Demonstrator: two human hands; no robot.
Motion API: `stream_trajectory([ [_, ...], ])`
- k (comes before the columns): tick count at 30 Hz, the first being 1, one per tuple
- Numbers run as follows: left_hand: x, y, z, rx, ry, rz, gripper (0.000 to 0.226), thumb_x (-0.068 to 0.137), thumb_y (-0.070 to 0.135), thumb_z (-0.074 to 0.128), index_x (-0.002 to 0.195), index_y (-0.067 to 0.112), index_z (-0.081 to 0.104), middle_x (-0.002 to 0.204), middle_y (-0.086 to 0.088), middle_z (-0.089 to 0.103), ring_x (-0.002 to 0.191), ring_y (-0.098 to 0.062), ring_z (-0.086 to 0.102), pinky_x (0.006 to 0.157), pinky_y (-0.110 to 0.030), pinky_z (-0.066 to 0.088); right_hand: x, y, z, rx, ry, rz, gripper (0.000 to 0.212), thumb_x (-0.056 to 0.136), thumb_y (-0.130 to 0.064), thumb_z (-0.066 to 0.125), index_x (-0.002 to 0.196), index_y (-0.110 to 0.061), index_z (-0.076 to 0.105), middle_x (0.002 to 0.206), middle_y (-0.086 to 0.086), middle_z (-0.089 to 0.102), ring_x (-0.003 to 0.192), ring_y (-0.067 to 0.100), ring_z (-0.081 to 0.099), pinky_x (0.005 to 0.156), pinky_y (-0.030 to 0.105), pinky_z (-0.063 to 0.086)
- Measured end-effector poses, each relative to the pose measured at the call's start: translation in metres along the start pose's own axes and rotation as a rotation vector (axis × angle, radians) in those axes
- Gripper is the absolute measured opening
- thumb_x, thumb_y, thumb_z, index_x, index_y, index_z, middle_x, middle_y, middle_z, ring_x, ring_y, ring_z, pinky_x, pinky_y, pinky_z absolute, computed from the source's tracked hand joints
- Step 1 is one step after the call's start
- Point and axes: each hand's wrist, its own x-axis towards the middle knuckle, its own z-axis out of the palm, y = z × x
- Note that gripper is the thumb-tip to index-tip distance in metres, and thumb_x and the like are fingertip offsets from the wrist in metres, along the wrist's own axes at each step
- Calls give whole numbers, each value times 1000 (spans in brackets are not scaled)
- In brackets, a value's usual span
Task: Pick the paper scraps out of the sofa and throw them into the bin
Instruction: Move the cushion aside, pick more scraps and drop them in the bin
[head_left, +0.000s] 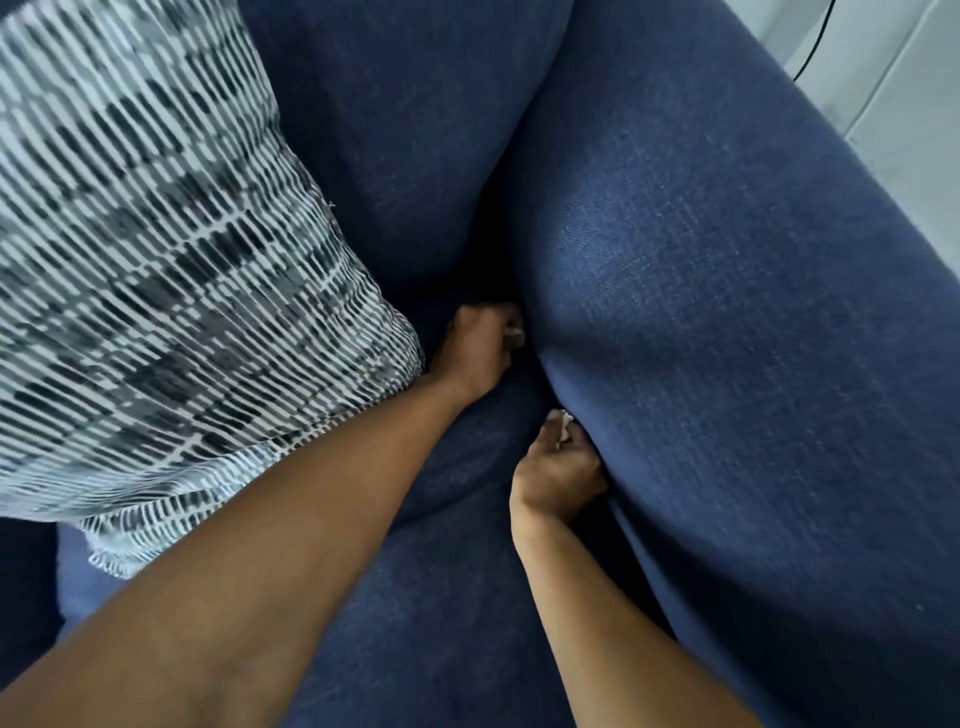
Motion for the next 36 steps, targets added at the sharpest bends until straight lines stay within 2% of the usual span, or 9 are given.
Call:
stream_trajectory([
  [3,-13,7,-13,-65,-16,-46,19,84,-10,59,85,6,69,82,-8,72,83,-22,69,72,-32,54,0,-5,-6,-29,-70,28,24,98,-17,62,97,3,76,89,18,76,84,29,72,67,8,38],
  [6,-27,17,-32,-83,1,-3,12,87,-7,63,86,3,71,81,-7,70,78,-18,64,69,-32,52,-5,-13,-17,-58,-115,32,28,98,-22,62,92,2,75,85,16,75,80,30,72,72,23,51],
  [10,-46,35,-63,-53,16,64,5,91,6,70,92,3,72,91,-11,68,82,-22,62,74,-32,51,-13,-31,-40,-95,-189,78,30,100,-31,58,104,-6,75,99,11,76,93,30,71,78,28,50],
  [13,-63,54,-94,-34,45,101,4,92,10,70,93,6,72,92,-8,66,82,-21,63,73,-29,51,-20,-56,-63,-102,-229,38,29,100,-33,58,104,-10,75,97,9,76,91,31,70,77,31,51],
  [20,-112,90,-164,8,157,123,4,92,15,70,89,13,71,90,-3,67,83,-16,62,76,-26,48,-38,-113,-117,-111,-292,-76,29,99,-37,57,91,-13,71,84,6,71,79,27,64,67,32,49],
  [23,-140,103,-189,25,183,147,5,92,14,70,88,12,71,89,-3,68,85,-17,62,80,-32,51,-50,-132,-141,-122,-303,-147,33,100,-38,54,85,-12,70,81,6,70,78,26,63,64,30,46],
  [27,-182,120,-212,26,208,183,6,92,15,71,87,14,70,89,-3,69,86,-18,64,83,-38,54,-68,-152,-181,-262,-348,-290,36,101,-39,52,82,-11,66,79,5,65,63,10,43,62,30,37],
  [31,-227,135,-227,26,224,213,9,91,16,71,83,17,68,87,0,68,84,-15,65,81,-37,56,-84,-164,-221,-325,-382,-423,35,99,-40,55,78,-14,64,74,5,63,71,22,51,62,31,40],
  [36,-284,154,-236,68,243,285,14,91,15,72,80,18,65,84,-1,69,80,-16,65,77,-34,54,-100,-172,-273,-326,-432,-491,46,95,-37,55,55,-19,41,60,2,55,58,23,51,49,29,33],
])
